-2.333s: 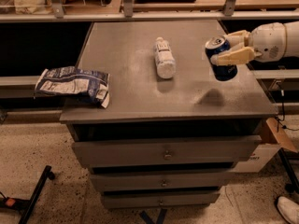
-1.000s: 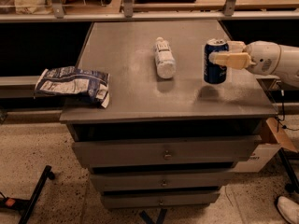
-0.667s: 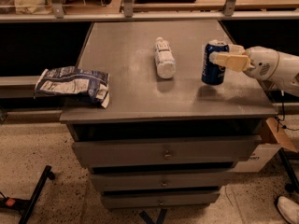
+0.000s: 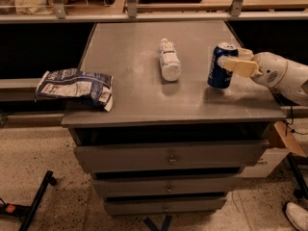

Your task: Place pepsi can upright

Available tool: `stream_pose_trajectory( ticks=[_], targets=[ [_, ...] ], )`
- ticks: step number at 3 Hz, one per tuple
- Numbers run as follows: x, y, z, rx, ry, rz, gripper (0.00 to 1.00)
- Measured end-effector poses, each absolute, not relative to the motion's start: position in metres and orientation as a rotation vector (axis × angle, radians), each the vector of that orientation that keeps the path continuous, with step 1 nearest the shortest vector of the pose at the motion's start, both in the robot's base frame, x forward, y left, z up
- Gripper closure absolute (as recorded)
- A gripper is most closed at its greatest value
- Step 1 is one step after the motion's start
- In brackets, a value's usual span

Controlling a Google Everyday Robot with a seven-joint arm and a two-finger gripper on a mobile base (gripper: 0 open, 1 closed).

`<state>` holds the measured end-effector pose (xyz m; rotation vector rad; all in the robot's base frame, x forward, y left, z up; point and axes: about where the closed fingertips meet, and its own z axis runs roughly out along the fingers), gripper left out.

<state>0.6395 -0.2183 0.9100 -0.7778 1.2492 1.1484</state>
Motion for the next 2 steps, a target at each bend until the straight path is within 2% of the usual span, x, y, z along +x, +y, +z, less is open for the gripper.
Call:
stream_pose_trajectory(
  ticks=[2],
  targets=[
    [0.6366, -0.2257, 0.8982, -0.861, 1.196, 1.081, 0.13]
  ],
)
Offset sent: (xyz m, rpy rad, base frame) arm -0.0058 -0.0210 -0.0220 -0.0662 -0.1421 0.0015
